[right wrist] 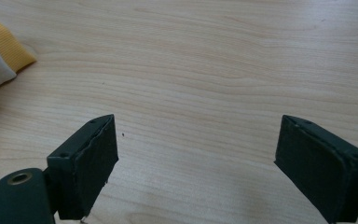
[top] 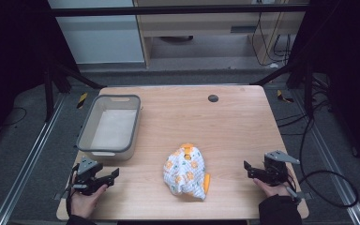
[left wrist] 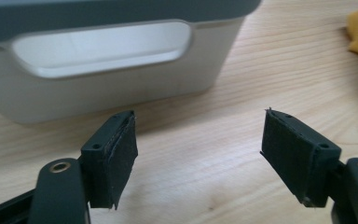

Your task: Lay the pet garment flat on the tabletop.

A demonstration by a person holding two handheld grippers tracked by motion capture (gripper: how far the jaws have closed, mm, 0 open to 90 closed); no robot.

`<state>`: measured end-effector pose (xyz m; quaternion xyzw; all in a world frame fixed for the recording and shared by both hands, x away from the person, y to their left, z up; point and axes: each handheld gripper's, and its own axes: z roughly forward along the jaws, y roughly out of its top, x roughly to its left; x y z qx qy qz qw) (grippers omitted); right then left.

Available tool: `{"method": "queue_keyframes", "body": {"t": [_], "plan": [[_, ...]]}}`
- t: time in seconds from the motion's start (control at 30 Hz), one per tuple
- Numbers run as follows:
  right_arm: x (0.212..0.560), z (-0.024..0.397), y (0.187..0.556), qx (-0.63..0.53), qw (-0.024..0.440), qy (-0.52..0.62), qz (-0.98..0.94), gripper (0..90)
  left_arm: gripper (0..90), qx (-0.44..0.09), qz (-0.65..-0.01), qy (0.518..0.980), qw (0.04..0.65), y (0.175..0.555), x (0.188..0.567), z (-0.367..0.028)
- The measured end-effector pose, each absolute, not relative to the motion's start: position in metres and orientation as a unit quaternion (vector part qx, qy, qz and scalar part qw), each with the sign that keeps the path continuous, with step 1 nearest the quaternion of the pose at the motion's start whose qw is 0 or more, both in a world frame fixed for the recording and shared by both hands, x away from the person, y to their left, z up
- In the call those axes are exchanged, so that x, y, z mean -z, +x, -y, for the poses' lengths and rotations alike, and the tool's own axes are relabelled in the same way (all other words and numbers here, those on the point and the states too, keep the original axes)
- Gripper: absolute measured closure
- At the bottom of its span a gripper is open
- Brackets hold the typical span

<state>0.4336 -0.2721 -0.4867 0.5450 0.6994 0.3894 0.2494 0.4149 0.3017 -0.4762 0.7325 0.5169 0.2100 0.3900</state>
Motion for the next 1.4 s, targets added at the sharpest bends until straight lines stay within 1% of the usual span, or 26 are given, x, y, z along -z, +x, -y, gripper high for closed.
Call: {"method": "queue_keyframes", "body": {"t": [0.07,0.17,0.37,0.47,0.67,0.87,1.13,1.4], "plan": [[0.486,0.273,0.432,-0.392,0.250,0.544,-0.699,12.9,26.4,-0.208,-0.514,0.735,0.389,0.414,0.476,-0.301],[0.483,0.275,0.427,-0.404,0.248,0.545,-0.691,14.0,29.6,-0.210,-0.513,0.737,0.386,0.410,0.472,-0.299],[0.475,0.274,0.423,-0.421,0.250,0.537,-0.687,15.1,28.5,-0.214,-0.517,0.728,0.396,0.405,0.466,-0.302],[0.470,0.273,0.421,-0.425,0.254,0.531,-0.687,15.0,27.2,-0.206,-0.519,0.721,0.410,0.404,0.459,-0.305],[0.455,0.274,0.419,-0.438,0.250,0.528,-0.684,15.0,26.4,-0.211,-0.519,0.702,0.439,0.400,0.439,-0.315],[0.438,0.275,0.424,-0.450,0.260,0.524,-0.675,15.8,26.3,-0.212,-0.510,0.697,0.457,0.403,0.424,-0.316],[0.415,0.264,0.438,-0.465,0.264,0.514,-0.671,16.1,25.5,-0.226,-0.489,0.700,0.469,0.420,0.397,-0.299],[0.399,0.241,0.456,-0.471,0.264,0.495,-0.681,16.0,25.4,-0.230,-0.471,0.703,0.481,0.445,0.379,-0.271]]}}
